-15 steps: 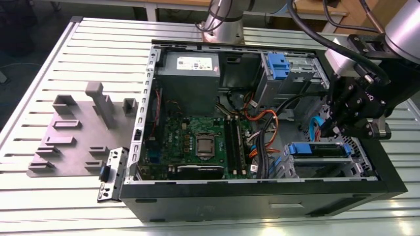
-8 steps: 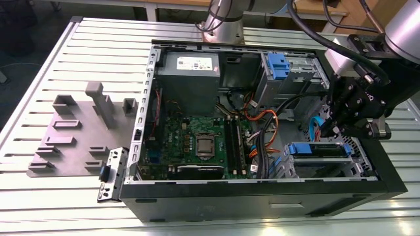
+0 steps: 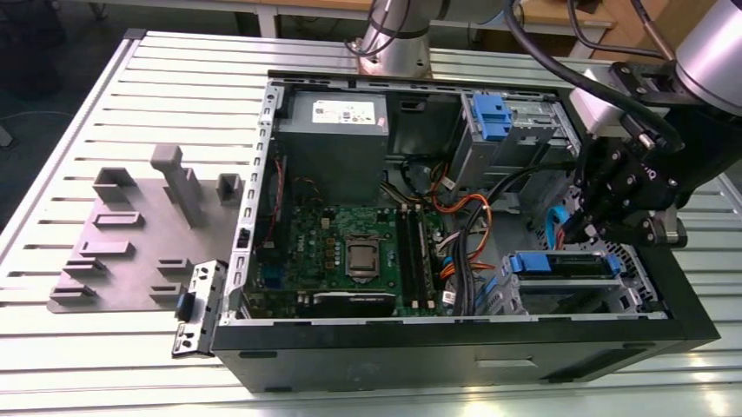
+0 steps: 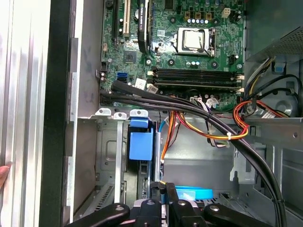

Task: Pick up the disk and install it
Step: 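Insert the first disk wire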

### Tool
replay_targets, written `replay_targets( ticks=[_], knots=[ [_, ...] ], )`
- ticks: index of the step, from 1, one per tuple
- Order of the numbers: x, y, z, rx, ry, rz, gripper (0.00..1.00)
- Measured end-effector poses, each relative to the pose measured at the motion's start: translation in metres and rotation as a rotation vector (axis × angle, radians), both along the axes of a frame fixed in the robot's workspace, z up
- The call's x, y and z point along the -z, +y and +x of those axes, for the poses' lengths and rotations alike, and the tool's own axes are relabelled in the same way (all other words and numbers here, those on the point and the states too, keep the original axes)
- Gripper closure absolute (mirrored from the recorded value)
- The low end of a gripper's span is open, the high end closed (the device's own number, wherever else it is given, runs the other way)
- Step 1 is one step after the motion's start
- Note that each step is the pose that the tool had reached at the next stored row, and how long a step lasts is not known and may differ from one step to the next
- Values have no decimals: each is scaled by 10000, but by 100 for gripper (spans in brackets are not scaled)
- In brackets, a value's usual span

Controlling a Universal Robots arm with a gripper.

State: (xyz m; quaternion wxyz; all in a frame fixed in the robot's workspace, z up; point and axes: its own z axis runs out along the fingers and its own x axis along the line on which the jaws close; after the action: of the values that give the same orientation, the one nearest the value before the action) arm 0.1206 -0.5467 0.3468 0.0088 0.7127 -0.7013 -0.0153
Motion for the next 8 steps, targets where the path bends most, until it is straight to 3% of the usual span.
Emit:
replay_targets(
  ticks=[8],
  knots=[
    [38,-106,-1,1,0,1,84]
  ],
)
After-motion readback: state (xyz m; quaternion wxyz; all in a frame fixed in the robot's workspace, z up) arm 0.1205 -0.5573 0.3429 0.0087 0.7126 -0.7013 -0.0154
